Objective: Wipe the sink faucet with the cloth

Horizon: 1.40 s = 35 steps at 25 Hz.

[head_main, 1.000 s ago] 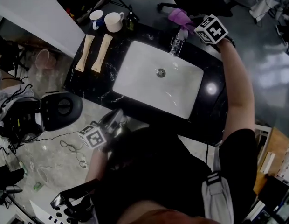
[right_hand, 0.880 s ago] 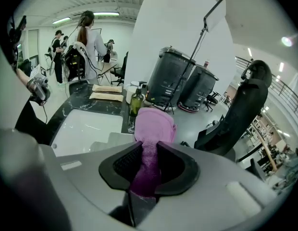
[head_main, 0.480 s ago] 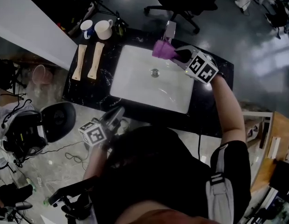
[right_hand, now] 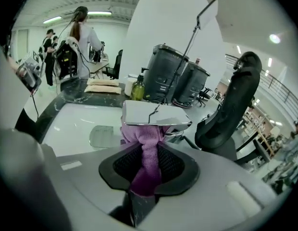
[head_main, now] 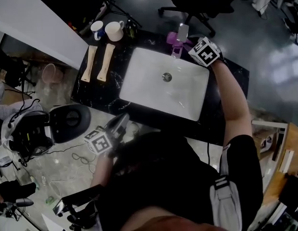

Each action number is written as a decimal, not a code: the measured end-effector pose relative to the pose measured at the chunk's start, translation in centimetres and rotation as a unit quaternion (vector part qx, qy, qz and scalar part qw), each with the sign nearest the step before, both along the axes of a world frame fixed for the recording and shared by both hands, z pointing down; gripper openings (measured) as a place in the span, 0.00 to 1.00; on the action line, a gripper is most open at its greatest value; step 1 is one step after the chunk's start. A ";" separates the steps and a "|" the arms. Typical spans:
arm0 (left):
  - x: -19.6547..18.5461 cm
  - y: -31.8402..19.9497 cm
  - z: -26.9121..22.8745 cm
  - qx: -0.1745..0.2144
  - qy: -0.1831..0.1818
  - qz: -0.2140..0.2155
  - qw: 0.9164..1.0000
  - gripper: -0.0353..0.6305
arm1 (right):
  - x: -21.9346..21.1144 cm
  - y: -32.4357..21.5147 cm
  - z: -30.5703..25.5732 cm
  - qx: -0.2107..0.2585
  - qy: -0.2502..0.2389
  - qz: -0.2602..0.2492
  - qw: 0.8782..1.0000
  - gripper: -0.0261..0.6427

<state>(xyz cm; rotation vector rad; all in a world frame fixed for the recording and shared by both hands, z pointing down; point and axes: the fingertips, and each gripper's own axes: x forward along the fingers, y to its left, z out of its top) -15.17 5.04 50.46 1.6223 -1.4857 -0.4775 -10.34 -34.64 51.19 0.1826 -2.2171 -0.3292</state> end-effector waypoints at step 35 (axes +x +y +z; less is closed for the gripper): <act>1.4 0.7 0.6 -0.033 0.000 -0.018 0.999 0.05 | 0.3 0.1 4.9 -0.019 -0.024 0.067 0.997 0.18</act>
